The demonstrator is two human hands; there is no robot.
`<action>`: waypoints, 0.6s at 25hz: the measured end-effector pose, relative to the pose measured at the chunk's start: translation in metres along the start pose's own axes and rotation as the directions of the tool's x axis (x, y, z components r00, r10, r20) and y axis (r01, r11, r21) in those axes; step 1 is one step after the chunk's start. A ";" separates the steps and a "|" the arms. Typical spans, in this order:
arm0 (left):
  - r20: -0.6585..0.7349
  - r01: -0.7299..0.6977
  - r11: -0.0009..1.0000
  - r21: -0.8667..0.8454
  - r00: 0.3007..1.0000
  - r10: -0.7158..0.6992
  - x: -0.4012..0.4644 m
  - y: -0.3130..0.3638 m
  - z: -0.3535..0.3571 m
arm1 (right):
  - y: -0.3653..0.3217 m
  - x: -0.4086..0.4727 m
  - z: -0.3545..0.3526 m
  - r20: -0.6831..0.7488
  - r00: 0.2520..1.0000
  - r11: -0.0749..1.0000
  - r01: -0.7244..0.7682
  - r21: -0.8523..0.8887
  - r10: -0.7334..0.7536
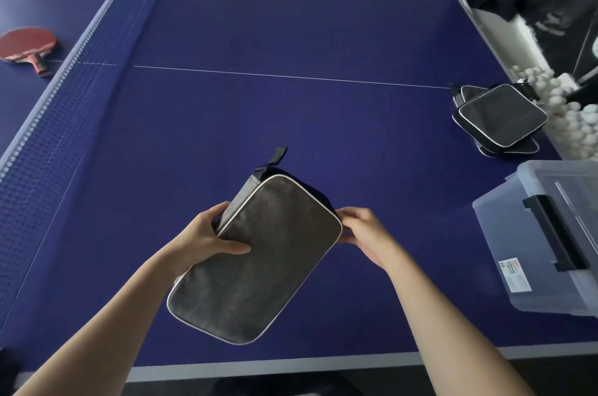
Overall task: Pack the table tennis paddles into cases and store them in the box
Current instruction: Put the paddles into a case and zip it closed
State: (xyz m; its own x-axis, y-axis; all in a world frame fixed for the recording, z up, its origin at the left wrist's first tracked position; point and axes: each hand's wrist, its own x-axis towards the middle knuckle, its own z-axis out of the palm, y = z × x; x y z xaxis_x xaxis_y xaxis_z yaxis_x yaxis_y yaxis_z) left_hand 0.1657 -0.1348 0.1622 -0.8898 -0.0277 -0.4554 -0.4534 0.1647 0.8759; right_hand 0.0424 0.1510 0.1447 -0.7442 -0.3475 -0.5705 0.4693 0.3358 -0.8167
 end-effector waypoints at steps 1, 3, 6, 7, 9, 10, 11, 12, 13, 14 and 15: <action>-0.009 -0.006 1.000 0.026 1.000 0.007 0.001 0.001 0.000 | -0.001 0.000 -0.001 -0.017 1.000 1.000 0.007 -0.005 -0.007; -0.024 -0.015 0.998 0.065 1.000 0.017 0.001 0.003 -0.001 | -0.003 -0.001 -0.005 -0.068 0.997 0.998 0.026 -0.049 -0.029; -0.018 -0.034 0.991 0.131 0.999 0.037 0.001 0.006 -0.001 | -0.008 0.000 -0.010 -0.121 0.991 0.983 0.037 -0.182 -0.059; -0.015 -0.044 0.985 0.166 0.999 0.047 0.002 0.007 0.000 | -0.010 0.001 -0.011 -0.141 0.987 0.972 0.038 -0.230 -0.072; -0.021 -0.062 0.969 0.241 0.997 0.069 0.004 0.010 0.001 | -0.014 0.002 -0.010 -0.191 0.975 0.953 0.056 -0.297 -0.116; -0.024 -0.071 0.955 0.286 0.996 0.081 0.006 0.012 0.002 | -0.018 0.003 -0.009 -0.211 0.966 0.946 0.077 -0.315 -0.149; -0.023 -0.076 0.938 0.339 0.996 0.089 0.008 0.014 0.004 | -0.022 0.003 -0.007 -0.222 0.957 0.937 0.106 -0.333 -0.187; -0.017 -0.075 0.917 0.392 0.996 0.089 0.010 0.017 0.005 | -0.028 0.003 -0.004 -0.222 0.948 0.924 0.141 -0.356 -0.230; -0.006 -0.073 0.894 0.443 0.996 0.084 0.013 0.020 0.007 | -0.035 0.003 -0.001 -0.214 0.937 0.906 0.180 -0.384 -0.277; 0.008 -0.073 0.870 0.488 0.997 0.079 0.015 0.022 0.009 | -0.042 0.002 0.003 -0.203 0.924 0.884 0.221 -0.411 -0.325; 0.019 -0.078 0.845 0.529 0.997 0.080 0.016 0.023 0.012 | -0.050 0.001 0.008 -0.190 0.909 0.863 0.262 -0.432 -0.371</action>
State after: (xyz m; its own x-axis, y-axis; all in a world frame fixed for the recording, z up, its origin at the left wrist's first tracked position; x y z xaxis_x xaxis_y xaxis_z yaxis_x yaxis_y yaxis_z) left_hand 0.1411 -0.1197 0.1731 -0.9220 0.0046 -0.3871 -0.2869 0.6631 0.6913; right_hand 0.0217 0.1269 0.1846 -0.9410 -0.2740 -0.1986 0.0045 0.5766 -0.8170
